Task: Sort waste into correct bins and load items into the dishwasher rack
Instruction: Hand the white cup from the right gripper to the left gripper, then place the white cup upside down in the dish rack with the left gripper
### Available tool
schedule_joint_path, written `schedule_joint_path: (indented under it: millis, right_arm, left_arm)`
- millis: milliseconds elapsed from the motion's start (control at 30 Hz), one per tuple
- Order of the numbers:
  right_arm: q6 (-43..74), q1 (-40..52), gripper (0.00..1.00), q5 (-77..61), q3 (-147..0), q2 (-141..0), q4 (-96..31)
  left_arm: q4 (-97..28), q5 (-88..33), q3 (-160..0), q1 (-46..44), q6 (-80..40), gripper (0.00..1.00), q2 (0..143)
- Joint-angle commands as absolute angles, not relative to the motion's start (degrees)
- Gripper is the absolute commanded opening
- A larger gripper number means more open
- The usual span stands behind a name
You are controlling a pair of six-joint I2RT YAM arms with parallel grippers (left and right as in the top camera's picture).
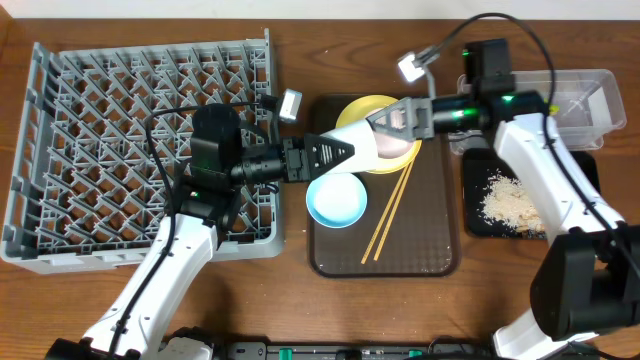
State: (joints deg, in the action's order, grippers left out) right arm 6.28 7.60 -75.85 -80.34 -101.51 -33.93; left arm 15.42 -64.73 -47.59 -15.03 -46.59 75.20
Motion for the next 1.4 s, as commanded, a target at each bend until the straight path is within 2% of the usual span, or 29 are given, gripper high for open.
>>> schedule_joint_path:
  millis: [0, 133, 267, 433, 733, 933, 1167, 1367]
  right_arm:
    - [5.1, 4.8, 0.52, -76.9, -80.3, -102.0, -34.3]
    - [5.1, 1.7, 0.52, -70.5, -80.3, -102.0, -35.6]
    - [5.0, 0.3, 0.49, -54.6, -80.3, -102.0, -39.4]
    - [0.1, 0.3, 0.46, -41.4, -80.3, -101.9, -47.5]
    - [-2.9, 0.3, 0.4, -29.5, -80.4, -100.6, -55.6]
    - [-3.1, 0.4, 0.39, -23.6, -80.4, -95.3, -56.7]
    - [-3.1, 0.4, 0.41, -14.3, -80.4, -87.8, -59.5]
    - [-3.1, 0.4, 0.41, -13.8, -80.4, -86.5, -60.8]
  left_arm:
    - [15.2, -63.3, -48.9, -13.6, -38.7, 0.43, 74.5]
    - [13.0, -60.9, -48.9, -9.7, -36.2, 0.43, 74.5]
    - [5.7, -54.2, -48.9, -5.5, -30.4, 0.42, 74.5]
    - [-3.5, -46.7, -50.3, 0.0, -24.5, 0.34, 74.0]
    - [-26.2, -24.4, -59.2, 6.0, -9.9, 0.3, 71.2]
    - [-37.3, -11.1, -63.2, 9.6, -7.1, 0.3, 69.7]
    - [-48.4, -3.1, -63.1, 11.8, -7.1, 0.3, 70.5]
    - [-51.7, -3.5, -63.1, 11.8, -7.8, 0.3, 73.5]
